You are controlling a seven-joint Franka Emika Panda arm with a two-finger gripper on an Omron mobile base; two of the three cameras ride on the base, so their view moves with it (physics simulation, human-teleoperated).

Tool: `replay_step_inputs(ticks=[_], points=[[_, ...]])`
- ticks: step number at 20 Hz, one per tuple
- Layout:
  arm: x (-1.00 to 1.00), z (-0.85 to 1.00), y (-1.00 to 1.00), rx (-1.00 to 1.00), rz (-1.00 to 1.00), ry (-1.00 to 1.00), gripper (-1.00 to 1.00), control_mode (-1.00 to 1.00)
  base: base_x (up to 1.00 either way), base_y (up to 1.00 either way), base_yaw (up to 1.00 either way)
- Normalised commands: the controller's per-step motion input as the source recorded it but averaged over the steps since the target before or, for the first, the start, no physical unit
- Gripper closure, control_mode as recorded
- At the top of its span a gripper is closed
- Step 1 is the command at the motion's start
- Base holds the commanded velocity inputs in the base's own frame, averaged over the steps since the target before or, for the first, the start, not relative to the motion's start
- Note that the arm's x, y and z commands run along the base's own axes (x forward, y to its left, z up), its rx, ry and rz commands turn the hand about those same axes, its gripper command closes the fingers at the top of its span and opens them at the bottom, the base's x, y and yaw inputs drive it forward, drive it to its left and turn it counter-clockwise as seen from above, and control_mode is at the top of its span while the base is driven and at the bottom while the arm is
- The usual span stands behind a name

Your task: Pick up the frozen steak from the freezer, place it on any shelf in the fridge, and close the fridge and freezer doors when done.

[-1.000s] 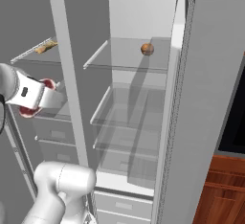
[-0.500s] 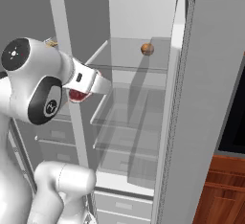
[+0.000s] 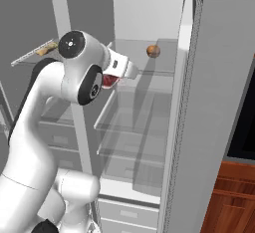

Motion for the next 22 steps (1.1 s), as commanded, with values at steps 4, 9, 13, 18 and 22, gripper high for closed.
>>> replay_step_inputs(ticks=[4,9,13,18,22], points=[[0.88,0.0,-0.45,0.0,0.11,0.0,1.0,-1.0,0.0,0.0,0.0],[1.0,0.0,-0.07,0.0,0.02,0.0,1.0,-1.0,0.0,0.0,0.0],[1.0,0.0,0.0,-0.01,0.0,0.0,1.0,-1.0,0.0,0.0,0.0],[1.0,0.0,-0.06,-0.01,0.0,0.0,-1.0,-1.0,0.0,0.0,0.0],[0.48,0.0,-0.09,0.0,0.0,-0.01,-1.0,-1.0,0.0,0.0,0.0]])
